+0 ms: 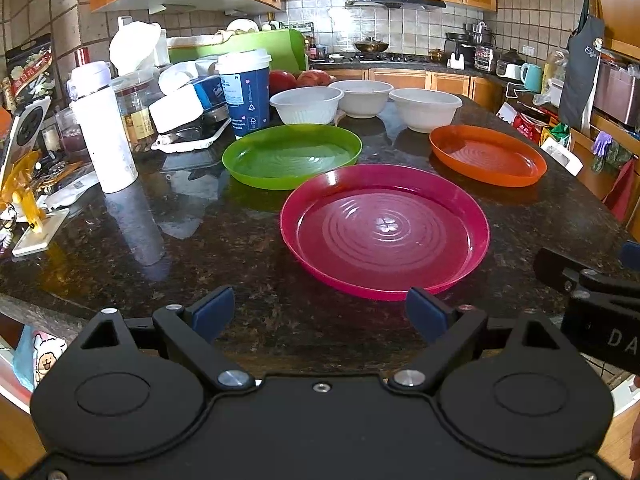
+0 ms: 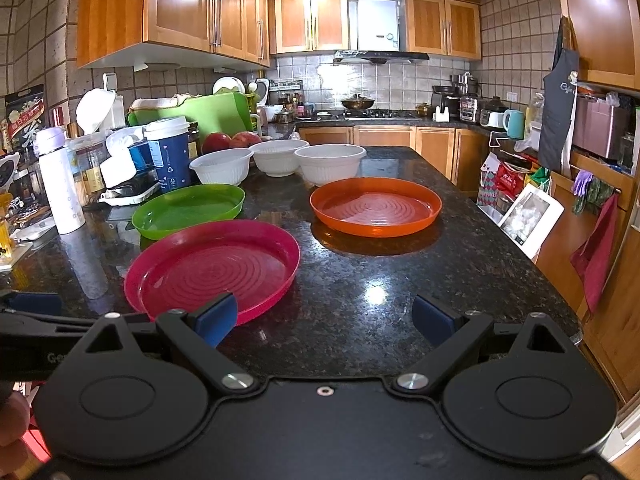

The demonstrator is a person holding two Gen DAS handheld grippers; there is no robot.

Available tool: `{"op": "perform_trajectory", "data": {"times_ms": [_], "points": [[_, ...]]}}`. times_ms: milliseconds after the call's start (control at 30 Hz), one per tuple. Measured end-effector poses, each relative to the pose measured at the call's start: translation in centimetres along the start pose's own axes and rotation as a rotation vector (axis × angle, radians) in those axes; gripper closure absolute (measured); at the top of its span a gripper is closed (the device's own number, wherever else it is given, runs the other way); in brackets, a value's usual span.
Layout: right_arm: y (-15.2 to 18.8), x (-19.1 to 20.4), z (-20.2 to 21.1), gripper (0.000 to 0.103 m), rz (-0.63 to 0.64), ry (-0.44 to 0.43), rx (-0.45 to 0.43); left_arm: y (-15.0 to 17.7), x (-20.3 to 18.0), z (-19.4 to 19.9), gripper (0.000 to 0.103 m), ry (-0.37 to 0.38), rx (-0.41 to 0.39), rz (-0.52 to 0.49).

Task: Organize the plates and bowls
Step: 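Lower both grippers onto the magenta plate rim and close them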

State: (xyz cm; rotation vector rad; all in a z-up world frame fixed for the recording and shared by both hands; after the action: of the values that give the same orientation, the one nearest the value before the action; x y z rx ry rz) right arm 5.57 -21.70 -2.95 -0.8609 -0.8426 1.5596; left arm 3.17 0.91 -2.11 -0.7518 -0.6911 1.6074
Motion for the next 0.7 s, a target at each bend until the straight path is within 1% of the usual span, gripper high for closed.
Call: {"op": "perform_trajectory", "data": {"times_ms": [67, 267, 433, 500, 567, 700], "points": [[0.0, 0.0, 0.0, 0.005, 0.000, -0.001, -0.004, -0.1, 0.1, 0.0, 0.016, -0.001, -0.006, -0.001], [-0.4, 0.0, 0.2, 0.005, 0.000, 0.008, -0.037, -0.3, 0.1, 0.0, 0.017, -0.003, -0.031, -0.017], [-1.1, -0.2, -0.3, 0.006, -0.012, 0.008, -0.064, -1.5, 0.4, -0.2, 0.017, 0.013, -0.042, -0.038], [-1.4, -0.3, -0.8, 0.009, -0.025, -0.004, -0.060, -2.2, 0.7, -0.4, 0.017, 0.019, -0.052, -0.049], [-1.9, -0.3, -1.6, 0.013, -0.033, -0.025, -0.049, -3.0, 1.0, -0.7, 0.017, 0.040, -0.054, -0.059], [-2.6, 0.1, -3.2, 0.020, -0.022, -0.048, -0.019, -4.5, 1.4, -2.2, 0.017, 0.081, -0.024, -0.077]]}}
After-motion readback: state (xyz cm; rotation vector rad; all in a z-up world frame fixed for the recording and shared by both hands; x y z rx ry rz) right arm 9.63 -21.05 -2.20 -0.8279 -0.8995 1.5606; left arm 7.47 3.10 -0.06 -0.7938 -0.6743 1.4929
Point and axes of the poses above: each gripper's, at about its wrist camera, not at the fingertips, and z roughly against the way its jaws point, x to its left, y to its underside, the point moved 3 cm from there along -z, roughly the way its jaws point, and after that the axes turned 10 degrees about z, right-handed, at the moved point
